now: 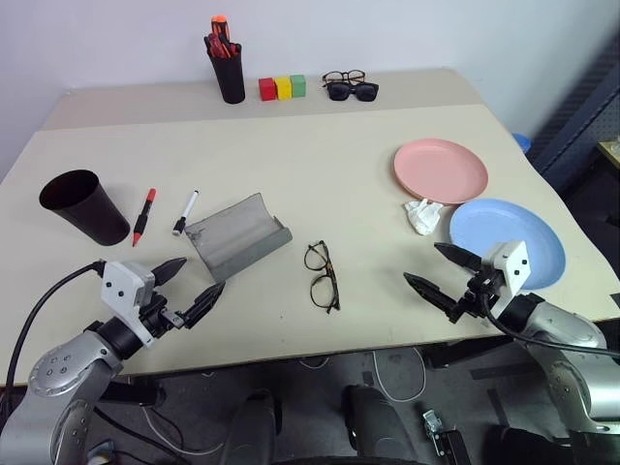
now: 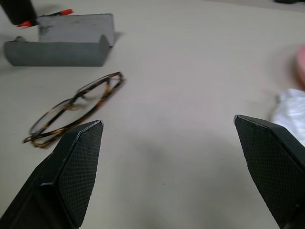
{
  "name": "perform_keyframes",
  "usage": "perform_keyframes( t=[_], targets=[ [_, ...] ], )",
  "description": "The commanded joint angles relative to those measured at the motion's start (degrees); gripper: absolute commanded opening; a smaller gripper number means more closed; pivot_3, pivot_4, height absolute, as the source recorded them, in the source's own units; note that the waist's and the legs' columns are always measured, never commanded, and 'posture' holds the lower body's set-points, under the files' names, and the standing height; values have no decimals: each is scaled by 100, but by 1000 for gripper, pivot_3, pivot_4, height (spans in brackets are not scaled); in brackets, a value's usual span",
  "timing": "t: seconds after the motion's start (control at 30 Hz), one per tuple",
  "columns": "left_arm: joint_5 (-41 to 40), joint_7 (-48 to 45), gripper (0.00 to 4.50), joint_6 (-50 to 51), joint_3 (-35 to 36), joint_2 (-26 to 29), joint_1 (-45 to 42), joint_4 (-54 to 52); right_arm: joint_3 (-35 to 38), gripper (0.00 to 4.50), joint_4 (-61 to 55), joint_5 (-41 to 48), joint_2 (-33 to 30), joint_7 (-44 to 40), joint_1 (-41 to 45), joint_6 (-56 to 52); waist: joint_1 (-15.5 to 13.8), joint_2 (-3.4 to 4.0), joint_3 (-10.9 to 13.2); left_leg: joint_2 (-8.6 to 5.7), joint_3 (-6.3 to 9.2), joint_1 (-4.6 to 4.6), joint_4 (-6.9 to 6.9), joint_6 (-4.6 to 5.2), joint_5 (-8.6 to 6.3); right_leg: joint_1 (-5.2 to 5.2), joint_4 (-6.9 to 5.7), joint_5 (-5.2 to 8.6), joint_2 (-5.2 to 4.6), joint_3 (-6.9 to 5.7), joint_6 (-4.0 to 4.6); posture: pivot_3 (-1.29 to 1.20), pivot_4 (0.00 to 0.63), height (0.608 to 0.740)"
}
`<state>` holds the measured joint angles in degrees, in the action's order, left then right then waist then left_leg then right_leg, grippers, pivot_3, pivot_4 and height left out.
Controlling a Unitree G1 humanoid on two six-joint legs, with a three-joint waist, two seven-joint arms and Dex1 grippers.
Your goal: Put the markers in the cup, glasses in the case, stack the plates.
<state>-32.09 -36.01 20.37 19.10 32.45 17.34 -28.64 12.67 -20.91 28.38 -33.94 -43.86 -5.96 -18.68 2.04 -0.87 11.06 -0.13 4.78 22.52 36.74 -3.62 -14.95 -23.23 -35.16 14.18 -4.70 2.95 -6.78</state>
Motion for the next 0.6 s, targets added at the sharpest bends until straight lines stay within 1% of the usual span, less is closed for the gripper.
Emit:
perform_keyframes(
  t=[0.03, 0.13, 0.3, 0.43, 0.6],
  targets=[
    [-155, 2, 4500, 69, 219, 84, 21, -317, 30, 4457, -386, 167, -15, 88, 106, -135, -4, -1, 0, 0, 0, 0, 0, 0, 0, 0, 0, 0, 0, 0, 0, 0, 150, 740],
    [104, -24, 4500, -134, 126, 17, 92, -142, -115, 4457, -297, 89, 18, 64, 205, -98, 2, -1, 1, 0, 0, -2, 1, 0, 0, 1, 0, 0, 0, 0, 0, 0, 150, 740],
    [-73, 165, 4500, 17, 191, -128, 207, -466, -186, 4457, -316, 139, 56, 93, 288, -160, -3, -1, 1, 1, 1, 0, 0, -1, 0, 1, 2, 0, -1, 0, 0, 0, 150, 740],
    [-43, 214, 4500, 25, 116, -167, 220, -486, -239, 4457, -210, 130, 60, 123, 492, -180, -3, -1, 1, 1, 0, 0, 0, 0, 0, 0, 2, -1, 0, 0, 1, 0, 150, 740],
    [-61, 296, 4500, 77, 43, -191, 96, -487, -177, 4457, -21, 93, -20, -30, 531, -70, -23, -2, 1, 0, 0, -1, 0, 0, 0, 1, 2, -1, 0, -1, 1, 0, 150, 740]
  ],
)
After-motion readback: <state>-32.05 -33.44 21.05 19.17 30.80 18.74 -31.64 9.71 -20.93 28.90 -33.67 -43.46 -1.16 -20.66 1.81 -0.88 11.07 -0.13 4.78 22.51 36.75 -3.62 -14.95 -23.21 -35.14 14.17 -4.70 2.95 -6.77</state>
